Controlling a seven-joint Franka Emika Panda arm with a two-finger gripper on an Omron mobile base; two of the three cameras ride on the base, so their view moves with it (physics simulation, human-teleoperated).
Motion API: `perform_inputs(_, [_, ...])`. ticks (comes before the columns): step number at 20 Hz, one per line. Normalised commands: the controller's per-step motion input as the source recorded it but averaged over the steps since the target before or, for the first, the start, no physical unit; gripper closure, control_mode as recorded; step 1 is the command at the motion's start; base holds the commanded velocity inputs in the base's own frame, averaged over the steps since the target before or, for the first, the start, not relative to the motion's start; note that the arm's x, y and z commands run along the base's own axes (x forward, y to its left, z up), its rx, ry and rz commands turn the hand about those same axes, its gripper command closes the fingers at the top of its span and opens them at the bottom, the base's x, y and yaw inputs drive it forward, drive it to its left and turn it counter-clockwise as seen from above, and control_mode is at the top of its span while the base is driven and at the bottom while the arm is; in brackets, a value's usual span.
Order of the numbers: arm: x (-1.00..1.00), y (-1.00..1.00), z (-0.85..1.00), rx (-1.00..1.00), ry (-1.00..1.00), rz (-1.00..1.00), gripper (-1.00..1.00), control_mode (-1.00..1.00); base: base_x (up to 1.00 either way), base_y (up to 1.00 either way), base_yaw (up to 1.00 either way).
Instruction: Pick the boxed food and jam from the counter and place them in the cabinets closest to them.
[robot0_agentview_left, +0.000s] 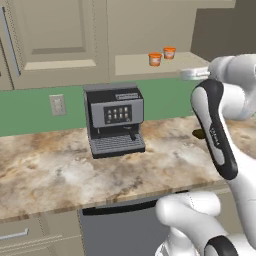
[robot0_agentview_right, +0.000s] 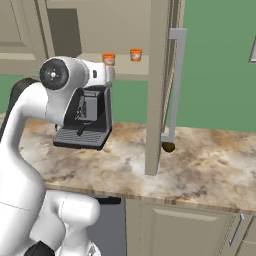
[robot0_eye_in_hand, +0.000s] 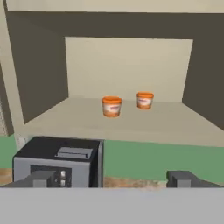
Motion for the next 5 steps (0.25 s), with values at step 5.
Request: perform_inputs(5, [-0.33,-0.16,0.02,0.06,-0.14,-0.07,-1.00,-1.00,0.00,0.00,0.00])
